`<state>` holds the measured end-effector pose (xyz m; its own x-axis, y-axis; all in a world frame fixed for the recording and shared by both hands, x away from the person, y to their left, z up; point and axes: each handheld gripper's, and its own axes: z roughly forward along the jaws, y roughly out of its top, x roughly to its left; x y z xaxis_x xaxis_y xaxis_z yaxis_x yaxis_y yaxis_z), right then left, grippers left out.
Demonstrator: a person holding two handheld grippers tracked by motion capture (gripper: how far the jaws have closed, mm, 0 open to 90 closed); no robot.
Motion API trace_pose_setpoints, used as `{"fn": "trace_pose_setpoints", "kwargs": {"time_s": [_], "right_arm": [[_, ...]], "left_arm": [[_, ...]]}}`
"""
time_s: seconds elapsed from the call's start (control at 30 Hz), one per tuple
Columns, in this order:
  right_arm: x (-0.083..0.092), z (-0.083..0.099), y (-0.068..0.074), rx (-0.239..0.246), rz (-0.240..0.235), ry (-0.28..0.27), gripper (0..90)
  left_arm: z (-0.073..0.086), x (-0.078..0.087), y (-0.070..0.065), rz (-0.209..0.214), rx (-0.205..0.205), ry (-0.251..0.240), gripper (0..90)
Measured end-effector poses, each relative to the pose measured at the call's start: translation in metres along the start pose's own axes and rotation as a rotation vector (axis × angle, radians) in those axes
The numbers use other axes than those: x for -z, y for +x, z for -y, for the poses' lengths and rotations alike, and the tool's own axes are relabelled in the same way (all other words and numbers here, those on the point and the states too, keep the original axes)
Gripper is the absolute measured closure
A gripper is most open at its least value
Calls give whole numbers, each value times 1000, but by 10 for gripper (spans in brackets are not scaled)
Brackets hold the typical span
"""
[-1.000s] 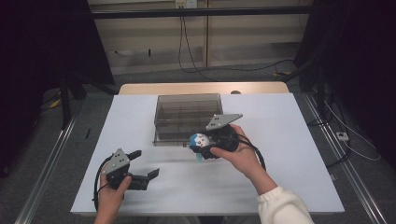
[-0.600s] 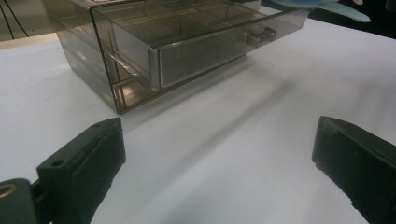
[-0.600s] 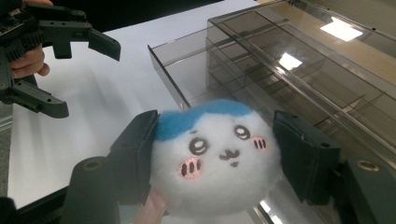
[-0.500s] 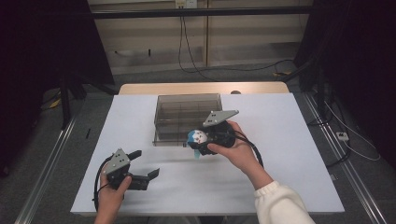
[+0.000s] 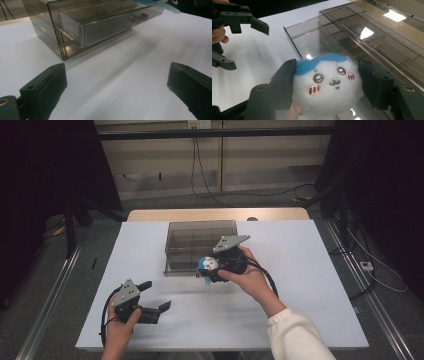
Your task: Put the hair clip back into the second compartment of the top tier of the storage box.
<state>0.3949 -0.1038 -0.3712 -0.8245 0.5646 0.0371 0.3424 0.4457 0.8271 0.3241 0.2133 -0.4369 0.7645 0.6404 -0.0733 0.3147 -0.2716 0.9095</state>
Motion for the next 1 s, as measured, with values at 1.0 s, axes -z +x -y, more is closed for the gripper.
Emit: {"fn": "trace_pose_setpoints", "kwargs": {"time_s": [1.0], "right_arm": [[-38,-16,-5,26,-21,30,226]], "left_arm": [[1,-1,1,-7,0,10,27]]}}
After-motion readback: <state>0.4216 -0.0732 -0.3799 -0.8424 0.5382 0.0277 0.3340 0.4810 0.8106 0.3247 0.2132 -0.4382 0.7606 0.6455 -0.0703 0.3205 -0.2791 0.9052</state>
